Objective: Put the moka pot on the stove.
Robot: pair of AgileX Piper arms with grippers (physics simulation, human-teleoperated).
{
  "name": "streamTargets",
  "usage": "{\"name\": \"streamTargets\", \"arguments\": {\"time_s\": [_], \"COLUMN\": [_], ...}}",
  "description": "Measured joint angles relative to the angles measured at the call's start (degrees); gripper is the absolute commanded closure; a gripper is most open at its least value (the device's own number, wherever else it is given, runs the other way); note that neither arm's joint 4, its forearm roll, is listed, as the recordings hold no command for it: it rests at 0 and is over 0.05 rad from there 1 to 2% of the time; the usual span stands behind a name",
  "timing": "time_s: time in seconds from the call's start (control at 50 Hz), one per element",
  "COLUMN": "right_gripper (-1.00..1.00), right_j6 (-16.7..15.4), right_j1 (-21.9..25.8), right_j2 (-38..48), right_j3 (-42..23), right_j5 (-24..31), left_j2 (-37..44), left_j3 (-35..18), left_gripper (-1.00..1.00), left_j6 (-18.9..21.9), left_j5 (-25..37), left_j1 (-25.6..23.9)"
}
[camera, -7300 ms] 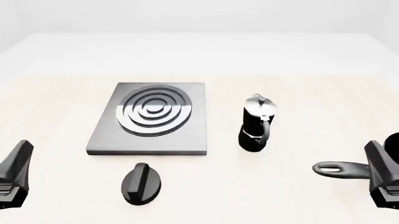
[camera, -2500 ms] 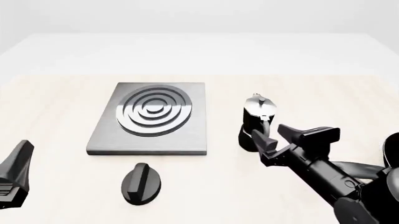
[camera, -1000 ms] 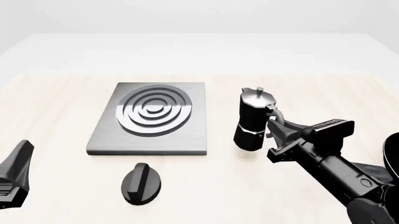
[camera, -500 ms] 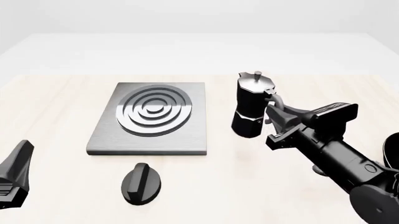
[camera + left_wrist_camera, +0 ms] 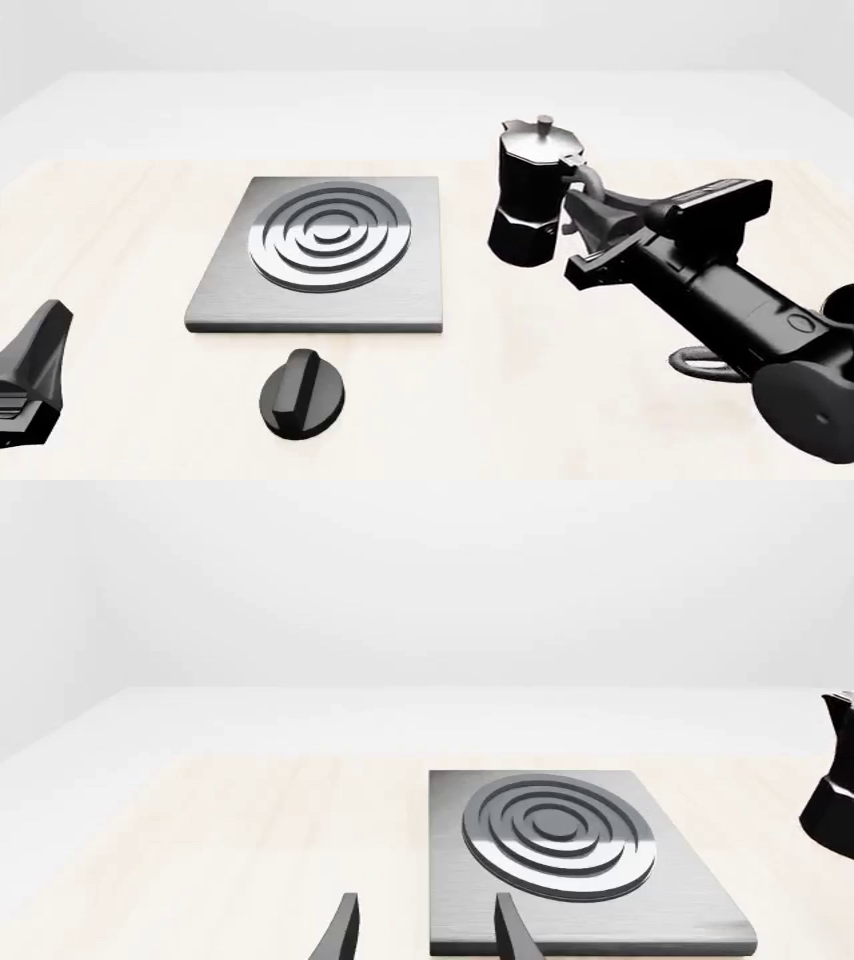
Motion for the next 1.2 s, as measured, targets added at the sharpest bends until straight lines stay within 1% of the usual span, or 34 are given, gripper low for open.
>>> {"name": "streamTargets", "arguments": {"time_s": [0.28, 0.48, 1.2], "right_gripper": [1.0, 1.0, 1.0], "right_j6": [-0.7, -1.1, -1.0], "right_j1": [0.8, 1.6, 4.9], "right_j2": [-0.9, -0.1, 8.1], "right_j3": [-3.5, -6.2, -16.3], "right_j5": [3.7, 5.3, 6.9], "left_j2": [0.0, 0.0, 0.0], "left_j3": [0.0, 0.0, 0.0], "left_gripper": [-1.0, -1.0, -1.0], "left_j6": [0.0, 0.0, 0.0], "left_j5": [0.0, 0.0, 0.0], "left_j1": [0.0, 0.0, 0.0]}}
